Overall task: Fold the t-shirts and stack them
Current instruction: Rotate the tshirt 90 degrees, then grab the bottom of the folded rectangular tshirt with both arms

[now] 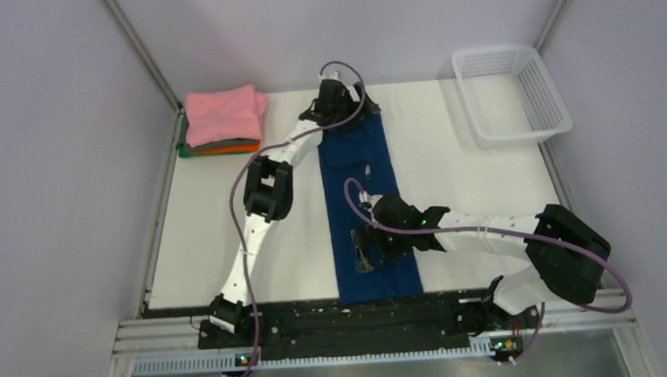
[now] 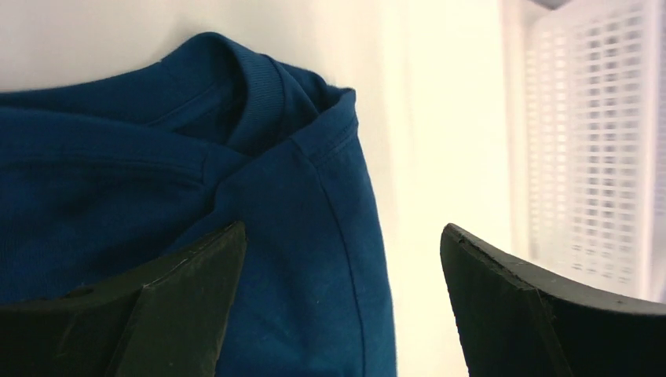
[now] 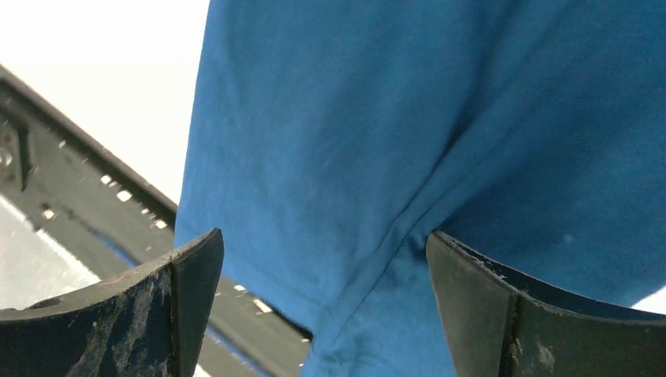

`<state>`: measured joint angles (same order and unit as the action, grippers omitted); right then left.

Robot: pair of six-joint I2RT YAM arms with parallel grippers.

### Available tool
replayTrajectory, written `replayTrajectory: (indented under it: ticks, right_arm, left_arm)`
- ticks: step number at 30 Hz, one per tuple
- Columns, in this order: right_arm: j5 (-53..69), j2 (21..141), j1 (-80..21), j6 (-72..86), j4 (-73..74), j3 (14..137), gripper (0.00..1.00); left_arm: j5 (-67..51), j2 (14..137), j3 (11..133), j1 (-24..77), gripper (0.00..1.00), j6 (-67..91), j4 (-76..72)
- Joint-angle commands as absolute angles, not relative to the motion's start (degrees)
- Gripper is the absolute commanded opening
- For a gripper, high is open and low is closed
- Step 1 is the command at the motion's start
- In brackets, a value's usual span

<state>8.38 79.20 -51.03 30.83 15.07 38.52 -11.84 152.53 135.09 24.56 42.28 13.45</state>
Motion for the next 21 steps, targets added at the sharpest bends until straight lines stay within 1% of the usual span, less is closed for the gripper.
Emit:
replayTrajectory:
  ticks: [1, 3, 7, 12, 14, 16, 18, 21]
  right_arm:
    - [14.96, 81.45, -55.79, 31.55, 18.31, 45.83, 0.99]
    - [14.38, 79.71, -56.31, 31.04, 19.6, 46.86, 0.99]
    - [7.15, 73.95, -56.33, 31.29, 24.33, 47.26, 0.99]
    - [-2.22, 65.06, -56.2, 36.37, 28.41, 45.84, 0.99]
    - [-5.12, 61.61, -56.08, 39.84, 30.25, 44.33, 0.99]
    - [-6.63, 58.42, -55.63, 43.74, 32.35, 42.23, 0.99]
    - [-7.07, 55.38, -55.12, 47.26, 34.9, 40.42, 0.99]
    - [-6.93, 51.4, -54.9, 52.81, 38.44, 38.21, 0.99]
  left_arm:
    - [-16.55, 157.18, 139.16, 26.18, 0.99, 51.78, 3.67]
    - [-14.3, 157.16, 140.5, 26.28, 0.99, 51.86, 3.77]
    - [-10.72, 154.34, 140.54, 25.72, 0.99, 48.75, 5.8]
    - [-2.87, 148.24, 143.57, 23.66, 0.99, 42.49, 12.74]
    - [-2.47, 144.75, 143.74, 22.14, 0.99, 41.06, 14.85]
    - [-3.23, 139.87, 141.62, 21.23, 0.99, 38.11, 16.29]
    - [-2.61, 133.7, 136.99, 21.37, 0.99, 34.1, 17.13]
    - [-0.56, 125.14, 130.66, 22.16, 0.99, 30.06, 22.47]
